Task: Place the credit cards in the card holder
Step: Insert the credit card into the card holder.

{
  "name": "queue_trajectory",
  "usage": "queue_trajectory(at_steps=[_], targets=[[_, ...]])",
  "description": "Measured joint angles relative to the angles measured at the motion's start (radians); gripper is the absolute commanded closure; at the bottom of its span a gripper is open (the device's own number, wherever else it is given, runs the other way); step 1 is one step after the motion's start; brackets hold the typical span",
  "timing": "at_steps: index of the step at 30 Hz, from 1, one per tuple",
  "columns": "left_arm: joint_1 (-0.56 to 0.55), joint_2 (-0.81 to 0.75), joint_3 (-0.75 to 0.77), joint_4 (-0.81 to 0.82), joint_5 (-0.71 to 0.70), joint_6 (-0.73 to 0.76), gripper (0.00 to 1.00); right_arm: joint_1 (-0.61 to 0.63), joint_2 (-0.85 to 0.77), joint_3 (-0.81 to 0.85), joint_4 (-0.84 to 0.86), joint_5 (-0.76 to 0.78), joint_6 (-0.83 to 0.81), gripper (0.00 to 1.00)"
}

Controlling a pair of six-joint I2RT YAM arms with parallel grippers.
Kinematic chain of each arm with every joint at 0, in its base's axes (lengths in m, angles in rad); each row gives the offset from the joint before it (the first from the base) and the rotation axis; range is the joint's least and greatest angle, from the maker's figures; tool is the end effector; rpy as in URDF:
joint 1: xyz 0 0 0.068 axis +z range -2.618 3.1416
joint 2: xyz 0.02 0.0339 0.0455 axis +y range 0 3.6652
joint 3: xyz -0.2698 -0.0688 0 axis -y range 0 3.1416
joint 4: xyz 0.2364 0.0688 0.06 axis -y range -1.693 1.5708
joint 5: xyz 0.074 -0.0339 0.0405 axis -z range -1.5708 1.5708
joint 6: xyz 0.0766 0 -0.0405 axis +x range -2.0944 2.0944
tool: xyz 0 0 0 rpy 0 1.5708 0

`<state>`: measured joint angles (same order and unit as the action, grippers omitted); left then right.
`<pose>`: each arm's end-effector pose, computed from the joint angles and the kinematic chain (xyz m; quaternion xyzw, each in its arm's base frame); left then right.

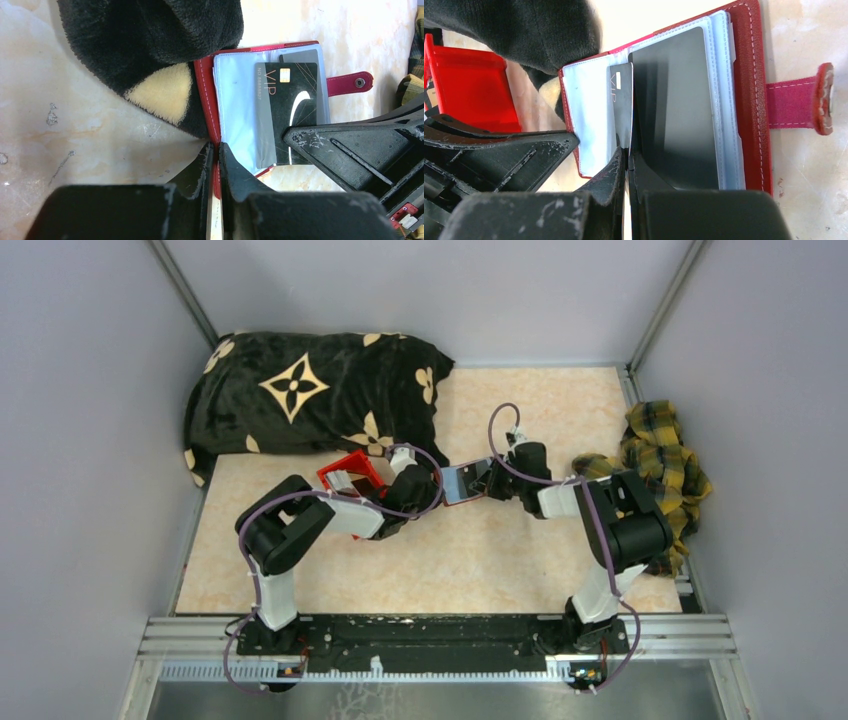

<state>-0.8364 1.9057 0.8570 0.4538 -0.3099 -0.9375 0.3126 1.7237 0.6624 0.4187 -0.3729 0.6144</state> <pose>0.2856 -0.2814 0.1110 -0.1164 0.8679 -0.2729 0.3983 0.3198 0.1327 0.1159 0.0501 0.8812 0.3449 0.3193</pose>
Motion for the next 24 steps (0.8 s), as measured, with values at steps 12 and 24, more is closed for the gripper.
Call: queue_trajectory(at_steps=[12,24], targets=[[0.000,0.000,-0.012,0.026,0.003,0.024,0.88,-0.003,0.055,0.064,-0.045,-0.063,0.003,1.00],[-0.002,0.001,-0.014,0.031,0.004,0.041,0.85,0.000,0.082,0.108,-0.074,-0.114,-0.017,0.64]])
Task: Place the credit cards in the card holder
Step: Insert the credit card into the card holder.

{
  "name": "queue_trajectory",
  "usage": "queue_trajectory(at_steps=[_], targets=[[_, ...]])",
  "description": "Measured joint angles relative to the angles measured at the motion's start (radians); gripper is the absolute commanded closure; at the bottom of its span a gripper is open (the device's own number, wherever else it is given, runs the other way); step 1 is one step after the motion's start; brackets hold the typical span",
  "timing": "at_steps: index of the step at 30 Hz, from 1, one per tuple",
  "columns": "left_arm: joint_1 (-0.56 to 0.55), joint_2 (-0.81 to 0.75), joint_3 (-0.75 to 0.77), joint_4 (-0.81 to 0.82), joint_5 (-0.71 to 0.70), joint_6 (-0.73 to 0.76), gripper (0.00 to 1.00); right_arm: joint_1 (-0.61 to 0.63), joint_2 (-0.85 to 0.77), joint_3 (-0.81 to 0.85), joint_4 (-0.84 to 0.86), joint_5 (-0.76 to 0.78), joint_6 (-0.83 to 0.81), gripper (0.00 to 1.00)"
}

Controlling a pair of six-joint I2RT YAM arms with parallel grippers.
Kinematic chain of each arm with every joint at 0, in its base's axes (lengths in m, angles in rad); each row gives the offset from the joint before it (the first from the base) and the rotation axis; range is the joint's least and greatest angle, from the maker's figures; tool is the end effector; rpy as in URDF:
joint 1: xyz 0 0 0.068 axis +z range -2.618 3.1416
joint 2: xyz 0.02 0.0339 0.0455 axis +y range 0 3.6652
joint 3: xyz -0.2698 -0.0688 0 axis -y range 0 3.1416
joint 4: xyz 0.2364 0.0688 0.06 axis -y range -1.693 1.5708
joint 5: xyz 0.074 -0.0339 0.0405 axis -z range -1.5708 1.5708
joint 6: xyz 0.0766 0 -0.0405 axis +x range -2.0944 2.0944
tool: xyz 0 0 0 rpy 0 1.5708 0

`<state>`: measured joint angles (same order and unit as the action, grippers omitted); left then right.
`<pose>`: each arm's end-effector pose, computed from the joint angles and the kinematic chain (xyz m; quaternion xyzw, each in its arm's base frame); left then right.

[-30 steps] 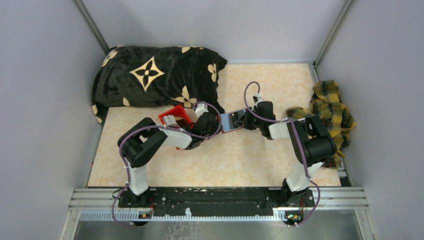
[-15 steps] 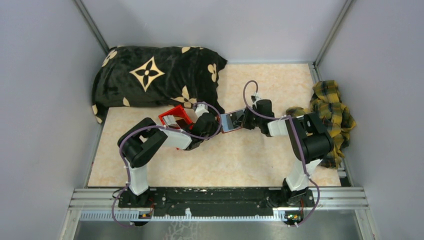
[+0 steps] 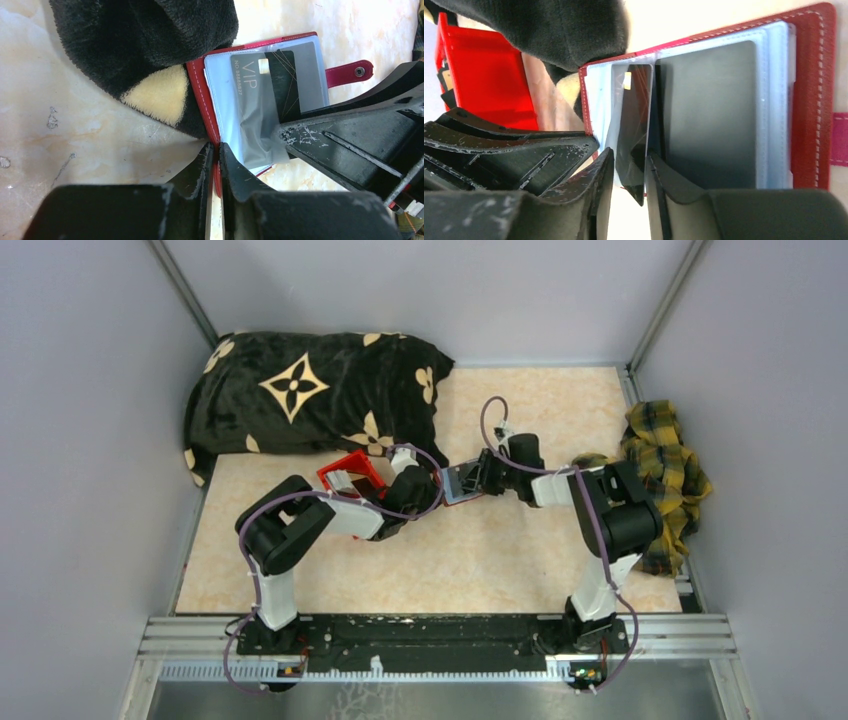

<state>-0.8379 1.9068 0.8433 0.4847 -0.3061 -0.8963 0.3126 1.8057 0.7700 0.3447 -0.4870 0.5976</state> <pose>0.2843 -0.2814 0.1103 -0.0979 0.8667 -0.2719 0.4066 0.3355 0.1461 0.1128 0.0231 0.8838 0.3776 0.2753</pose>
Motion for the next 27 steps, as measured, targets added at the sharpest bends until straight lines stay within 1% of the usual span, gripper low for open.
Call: queue_trajectory(at_steps=[1,2,4,11,16,27], targets=[[0.000,0.000,0.000,0.001,0.000,0.000,0.84,0.005,-0.006,0.003,-0.008,0.002,-0.011,0.54],[0.000,0.000,0.000,0.001,0.000,0.000,0.84,0.011,-0.013,0.006,-0.019,0.010,-0.020,0.49],[0.000,0.002,0.000,0.003,0.001,0.000,0.84,0.027,-0.036,0.014,-0.048,0.025,-0.041,0.46],[-0.009,0.003,0.000,0.008,0.012,-0.001,0.83,0.047,-0.090,0.041,-0.196,0.098,-0.109,0.43],[-0.013,0.003,-0.003,0.014,0.022,-0.002,0.83,0.060,-0.094,0.084,-0.293,0.143,-0.144,0.43],[-0.020,-0.031,-0.062,0.042,0.033,-0.023,0.83,0.096,-0.107,0.141,-0.432,0.294,-0.204,0.43]])
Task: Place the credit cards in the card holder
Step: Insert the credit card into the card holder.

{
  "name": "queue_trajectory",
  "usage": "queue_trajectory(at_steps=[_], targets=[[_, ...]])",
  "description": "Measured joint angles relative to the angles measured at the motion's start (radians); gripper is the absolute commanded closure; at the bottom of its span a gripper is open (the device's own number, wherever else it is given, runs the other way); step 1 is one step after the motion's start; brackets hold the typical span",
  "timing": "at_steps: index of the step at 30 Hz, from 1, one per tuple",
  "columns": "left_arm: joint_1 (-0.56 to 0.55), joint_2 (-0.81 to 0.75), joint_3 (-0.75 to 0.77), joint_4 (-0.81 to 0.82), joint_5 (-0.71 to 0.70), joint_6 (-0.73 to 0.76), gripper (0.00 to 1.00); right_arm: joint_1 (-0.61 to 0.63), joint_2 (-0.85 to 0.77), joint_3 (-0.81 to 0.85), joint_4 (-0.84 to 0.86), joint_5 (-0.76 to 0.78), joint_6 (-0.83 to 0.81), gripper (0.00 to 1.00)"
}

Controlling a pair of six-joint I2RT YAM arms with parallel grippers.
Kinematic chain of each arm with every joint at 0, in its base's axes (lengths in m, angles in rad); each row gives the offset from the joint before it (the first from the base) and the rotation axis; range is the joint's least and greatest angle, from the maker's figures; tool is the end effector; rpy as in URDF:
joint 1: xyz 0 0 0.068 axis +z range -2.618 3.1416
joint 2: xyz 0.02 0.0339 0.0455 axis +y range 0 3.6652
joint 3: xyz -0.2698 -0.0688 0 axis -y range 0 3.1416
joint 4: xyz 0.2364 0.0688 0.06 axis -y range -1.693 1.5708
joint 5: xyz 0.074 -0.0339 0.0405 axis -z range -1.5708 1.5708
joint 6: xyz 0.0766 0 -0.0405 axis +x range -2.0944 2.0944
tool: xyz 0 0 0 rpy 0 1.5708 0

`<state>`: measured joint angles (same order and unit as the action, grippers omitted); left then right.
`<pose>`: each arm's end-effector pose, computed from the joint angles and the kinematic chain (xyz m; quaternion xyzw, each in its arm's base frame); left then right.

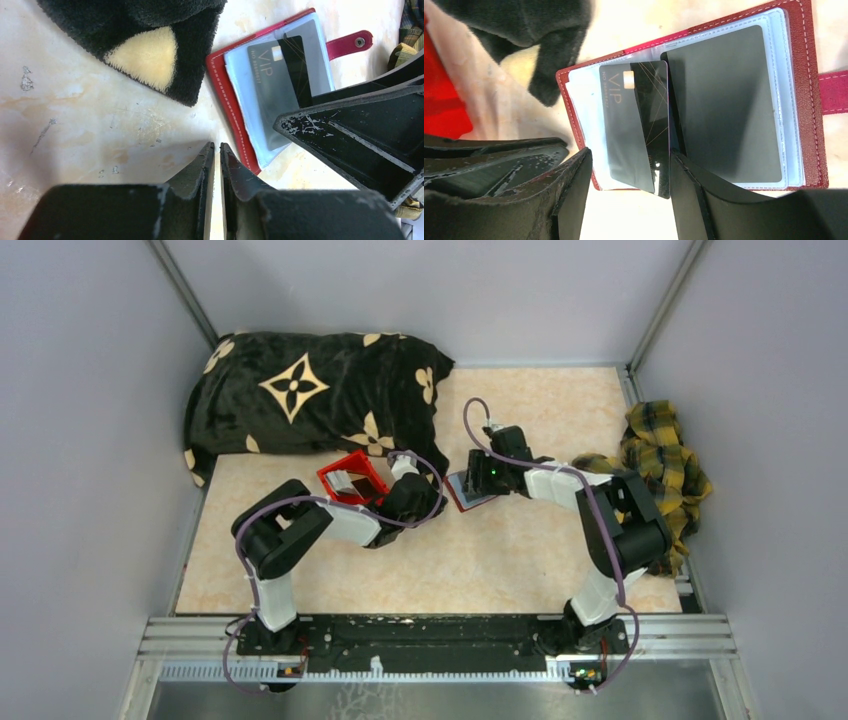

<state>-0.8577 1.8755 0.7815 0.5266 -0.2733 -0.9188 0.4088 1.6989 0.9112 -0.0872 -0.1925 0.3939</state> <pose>0.2690 -0.2794 0.1090 -0.0920 0.8662 -0.2944 0.3932 0.3240 0.1563 0.1414 -0.0397 0.9355 0.2158 0.2771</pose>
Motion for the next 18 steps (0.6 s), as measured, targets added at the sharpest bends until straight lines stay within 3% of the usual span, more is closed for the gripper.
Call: queue_trajectory(at_steps=[18], targets=[[0.000,0.003,0.006,-0.003,0.013,-0.003,0.84,-0.001,-0.066,-0.008,-0.128,0.124,-0.054,0.43]])
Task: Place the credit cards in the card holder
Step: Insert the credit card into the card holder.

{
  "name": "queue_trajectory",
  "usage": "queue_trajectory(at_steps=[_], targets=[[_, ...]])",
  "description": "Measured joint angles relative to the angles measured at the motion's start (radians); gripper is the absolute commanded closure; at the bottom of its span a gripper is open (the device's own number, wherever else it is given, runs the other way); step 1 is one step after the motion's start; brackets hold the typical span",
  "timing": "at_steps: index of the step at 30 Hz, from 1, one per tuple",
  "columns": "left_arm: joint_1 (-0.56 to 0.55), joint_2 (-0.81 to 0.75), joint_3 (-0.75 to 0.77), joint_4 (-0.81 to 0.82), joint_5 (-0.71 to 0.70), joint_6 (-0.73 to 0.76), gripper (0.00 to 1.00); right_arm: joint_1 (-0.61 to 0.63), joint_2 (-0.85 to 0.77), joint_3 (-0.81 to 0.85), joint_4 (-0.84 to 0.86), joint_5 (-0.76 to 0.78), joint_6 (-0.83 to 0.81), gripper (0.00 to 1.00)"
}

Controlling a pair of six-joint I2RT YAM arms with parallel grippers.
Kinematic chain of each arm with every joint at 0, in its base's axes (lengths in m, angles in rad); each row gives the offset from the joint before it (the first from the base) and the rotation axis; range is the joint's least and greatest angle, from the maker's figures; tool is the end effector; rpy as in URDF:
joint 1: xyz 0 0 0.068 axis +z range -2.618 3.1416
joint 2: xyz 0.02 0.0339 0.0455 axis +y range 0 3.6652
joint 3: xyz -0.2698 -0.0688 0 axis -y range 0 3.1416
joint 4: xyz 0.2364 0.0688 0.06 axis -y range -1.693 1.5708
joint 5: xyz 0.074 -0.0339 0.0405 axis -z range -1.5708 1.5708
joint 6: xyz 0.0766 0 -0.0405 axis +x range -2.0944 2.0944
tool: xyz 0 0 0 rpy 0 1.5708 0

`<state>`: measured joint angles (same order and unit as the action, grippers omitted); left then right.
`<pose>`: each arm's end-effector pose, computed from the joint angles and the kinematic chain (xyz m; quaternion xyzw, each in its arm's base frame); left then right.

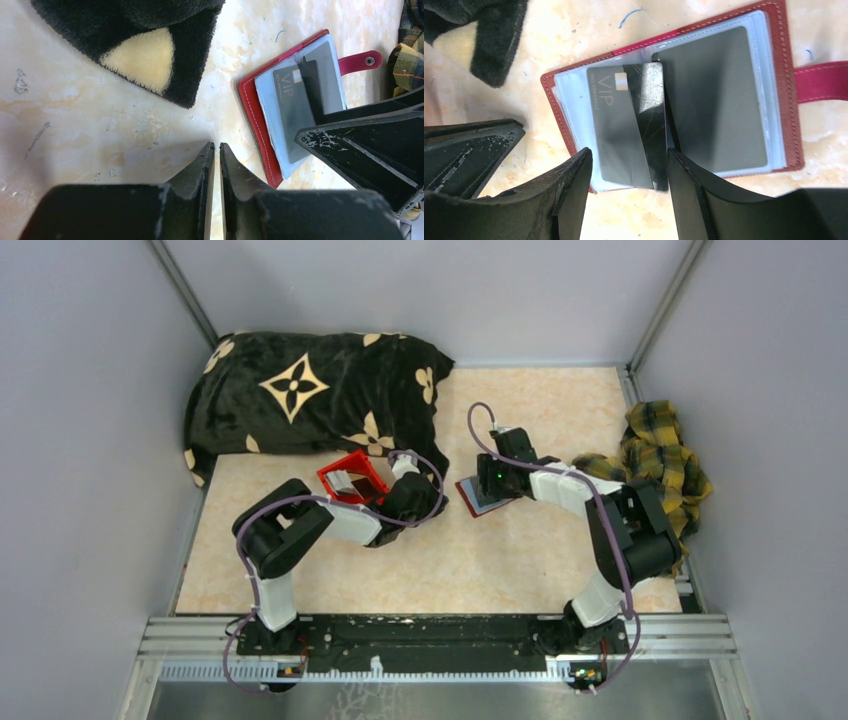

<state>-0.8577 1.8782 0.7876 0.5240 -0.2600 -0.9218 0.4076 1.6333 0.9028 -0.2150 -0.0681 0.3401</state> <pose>0.2693 -0.2813 0.1093 -0.0902 0.8667 -0.2992 0.3887 0.3110 0.1400 0.1478 -0.0426 0.9501 0.1424 0.2743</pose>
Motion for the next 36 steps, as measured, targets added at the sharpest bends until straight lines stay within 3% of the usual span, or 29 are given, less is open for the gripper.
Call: queue_trajectory(at_steps=[11,27,36], targets=[[0.000,0.007,0.011,-0.003,0.010,0.000,0.84,0.002,-0.052,0.000,-0.034,0.070,-0.025,0.45],[0.000,0.008,0.015,-0.007,0.042,0.001,0.84,0.002,-0.047,0.000,0.022,0.127,-0.002,0.92],[-0.002,0.011,0.019,-0.008,0.055,0.011,0.85,-0.010,-0.018,0.000,0.058,0.150,0.013,0.99]])
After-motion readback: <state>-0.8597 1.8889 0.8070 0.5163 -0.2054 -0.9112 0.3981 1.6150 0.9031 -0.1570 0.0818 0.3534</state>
